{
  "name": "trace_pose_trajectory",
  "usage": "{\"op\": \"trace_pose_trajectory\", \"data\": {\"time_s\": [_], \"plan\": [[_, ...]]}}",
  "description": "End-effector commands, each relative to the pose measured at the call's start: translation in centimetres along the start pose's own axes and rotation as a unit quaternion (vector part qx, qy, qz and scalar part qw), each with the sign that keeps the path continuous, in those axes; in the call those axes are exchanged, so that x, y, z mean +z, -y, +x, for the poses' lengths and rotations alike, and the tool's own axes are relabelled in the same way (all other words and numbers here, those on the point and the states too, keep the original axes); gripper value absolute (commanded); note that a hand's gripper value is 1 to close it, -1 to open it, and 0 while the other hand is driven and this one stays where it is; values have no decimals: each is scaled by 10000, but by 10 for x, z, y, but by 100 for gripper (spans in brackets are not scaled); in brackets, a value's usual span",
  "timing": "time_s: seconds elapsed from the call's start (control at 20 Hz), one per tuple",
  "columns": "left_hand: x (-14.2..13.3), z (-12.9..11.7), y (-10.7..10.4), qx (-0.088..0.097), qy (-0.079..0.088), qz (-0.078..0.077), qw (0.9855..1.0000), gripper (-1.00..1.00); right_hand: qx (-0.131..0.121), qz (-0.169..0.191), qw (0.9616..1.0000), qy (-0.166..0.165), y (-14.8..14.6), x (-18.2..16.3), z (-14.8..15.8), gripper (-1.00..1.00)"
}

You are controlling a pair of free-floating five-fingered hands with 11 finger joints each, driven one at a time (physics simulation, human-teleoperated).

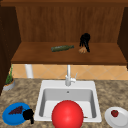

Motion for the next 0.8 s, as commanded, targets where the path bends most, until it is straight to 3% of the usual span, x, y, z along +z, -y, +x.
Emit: {"op": "trace_pose_trajectory", "data": {"time_s": [0.0, 0.2, 0.45, 0.65, 0.7, 0.75], "plan": [[0, 0, 0, 0, 0, 0, 10000, 0, 350, -58, 9992, -176, -14, -21, 6, -100], [0, 0, 0, 0, 0, 0, 10000, 0, 339, -636, 9974, 0, -25, -22, -7, -100], [0, 0, 0, 0, 0, 0, 10000, 0, 387, -1072, 9934, 102, -54, -22, -11, -100], [0, 0, 0, 0, 0, 0, 10000, 0, 449, -1235, 9912, -174, -70, -26, 5, -100], [0, 0, 0, 0, 0, 0, 10000, 0, 514, -1299, 9898, -266, -74, -25, 13, 100], [0, 0, 0, 0, 0, 0, 10000, 0, 651, -1356, 9880, -362, -75, -23, 17, 100]]}}
